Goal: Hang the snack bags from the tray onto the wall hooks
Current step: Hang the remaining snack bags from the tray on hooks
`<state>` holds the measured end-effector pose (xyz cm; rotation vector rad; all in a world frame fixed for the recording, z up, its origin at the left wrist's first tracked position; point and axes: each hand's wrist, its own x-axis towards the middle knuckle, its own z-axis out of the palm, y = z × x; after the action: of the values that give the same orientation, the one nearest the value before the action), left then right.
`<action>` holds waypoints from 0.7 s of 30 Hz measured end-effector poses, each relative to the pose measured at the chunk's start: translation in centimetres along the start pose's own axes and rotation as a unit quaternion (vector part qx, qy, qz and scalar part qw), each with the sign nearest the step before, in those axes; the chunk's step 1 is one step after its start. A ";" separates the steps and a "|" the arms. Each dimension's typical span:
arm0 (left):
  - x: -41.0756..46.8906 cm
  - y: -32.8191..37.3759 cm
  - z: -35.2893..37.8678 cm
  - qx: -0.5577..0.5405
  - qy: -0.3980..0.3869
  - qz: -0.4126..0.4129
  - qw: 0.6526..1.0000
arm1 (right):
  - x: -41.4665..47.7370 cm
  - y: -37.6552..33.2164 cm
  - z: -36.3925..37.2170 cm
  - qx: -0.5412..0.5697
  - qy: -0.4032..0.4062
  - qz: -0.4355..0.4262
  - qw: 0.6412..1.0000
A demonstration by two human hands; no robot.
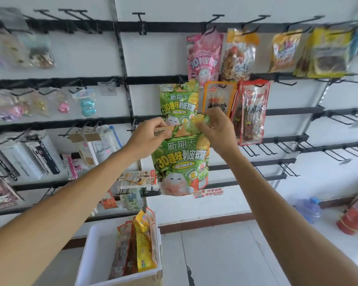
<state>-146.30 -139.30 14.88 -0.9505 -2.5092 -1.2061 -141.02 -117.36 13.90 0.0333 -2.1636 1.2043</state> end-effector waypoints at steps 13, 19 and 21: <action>7.8 -2.1 0.3 0.017 0.021 0.091 0.995 | 7.7 1.7 2.3 -0.215 -0.043 -0.211 0.952; 11.8 -4.7 1.1 0.063 0.125 0.175 0.975 | 11.1 3.4 3.8 -0.188 -0.036 -0.175 0.966; 13.0 -5.3 1.1 0.116 0.182 0.210 0.954 | 12.3 3.9 4.0 -0.180 -0.017 -0.156 0.971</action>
<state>-159.63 -134.86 16.42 -1.0235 -1.9762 -0.8406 -154.07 -114.76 16.23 0.2311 -2.2710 0.6289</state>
